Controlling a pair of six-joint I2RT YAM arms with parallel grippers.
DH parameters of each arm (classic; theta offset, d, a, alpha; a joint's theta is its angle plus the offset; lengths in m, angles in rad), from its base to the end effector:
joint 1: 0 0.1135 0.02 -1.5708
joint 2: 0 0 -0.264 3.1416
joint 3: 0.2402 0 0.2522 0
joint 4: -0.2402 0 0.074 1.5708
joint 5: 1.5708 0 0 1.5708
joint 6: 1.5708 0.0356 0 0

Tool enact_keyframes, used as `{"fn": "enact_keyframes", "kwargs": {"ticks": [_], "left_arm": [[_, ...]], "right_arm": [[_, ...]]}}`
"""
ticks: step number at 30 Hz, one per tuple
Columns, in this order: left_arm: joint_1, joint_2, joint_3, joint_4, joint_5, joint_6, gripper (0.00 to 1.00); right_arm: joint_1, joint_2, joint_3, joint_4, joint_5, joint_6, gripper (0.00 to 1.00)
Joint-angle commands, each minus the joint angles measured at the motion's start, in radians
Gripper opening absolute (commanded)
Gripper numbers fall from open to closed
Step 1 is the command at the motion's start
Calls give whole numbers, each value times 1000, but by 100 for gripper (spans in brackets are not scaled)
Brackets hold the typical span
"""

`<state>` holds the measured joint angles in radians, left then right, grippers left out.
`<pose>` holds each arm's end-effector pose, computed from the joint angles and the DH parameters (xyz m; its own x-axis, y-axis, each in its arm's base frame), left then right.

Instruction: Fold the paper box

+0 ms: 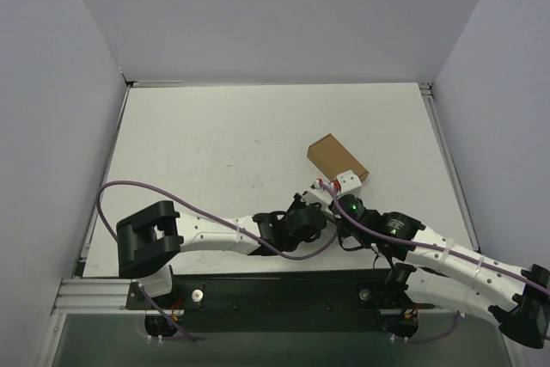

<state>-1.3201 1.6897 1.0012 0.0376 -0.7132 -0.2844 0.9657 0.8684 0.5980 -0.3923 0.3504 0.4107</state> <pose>0.1116 -0.3419 0.2052 -0.3136 0.3693 -0.8748 0.5371 0.8287 0.1573 0.1160 0.1462 0.2413 -0.5678 -0.1617 -0.8071 -0.4274 0.8959 0.1211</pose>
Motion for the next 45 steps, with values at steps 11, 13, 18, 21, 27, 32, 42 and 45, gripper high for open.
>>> {"fn": "enact_keyframes", "kwargs": {"ticks": [11, 13, 18, 21, 27, 32, 42, 45], "left_arm": [[24, -188, -6, -159, 122, 34, 48], [70, -209, -10, -139, 205, -11, 48], [200, -245, -35, -53, 374, -136, 56], [317, -263, -79, 78, 530, -263, 63], [389, -205, -136, 238, 672, -499, 92], [397, -113, -139, 346, 788, -614, 97], [398, 22, -115, 472, 841, -713, 97], [398, 42, -115, 482, 840, -722, 97]], "right_arm": [[21, 20, -26, 0, 19, 10, 0], [21, 21, -29, 3, 24, 11, 0], [25, 20, -26, 3, 27, 8, 0], [28, 23, -26, 3, 29, 10, 0], [33, 20, -24, 1, 42, 10, 0], [39, 18, -24, 3, 44, 7, 0], [44, 18, -27, 6, 45, 5, 0], [44, 20, -26, 6, 45, 4, 0]]}}
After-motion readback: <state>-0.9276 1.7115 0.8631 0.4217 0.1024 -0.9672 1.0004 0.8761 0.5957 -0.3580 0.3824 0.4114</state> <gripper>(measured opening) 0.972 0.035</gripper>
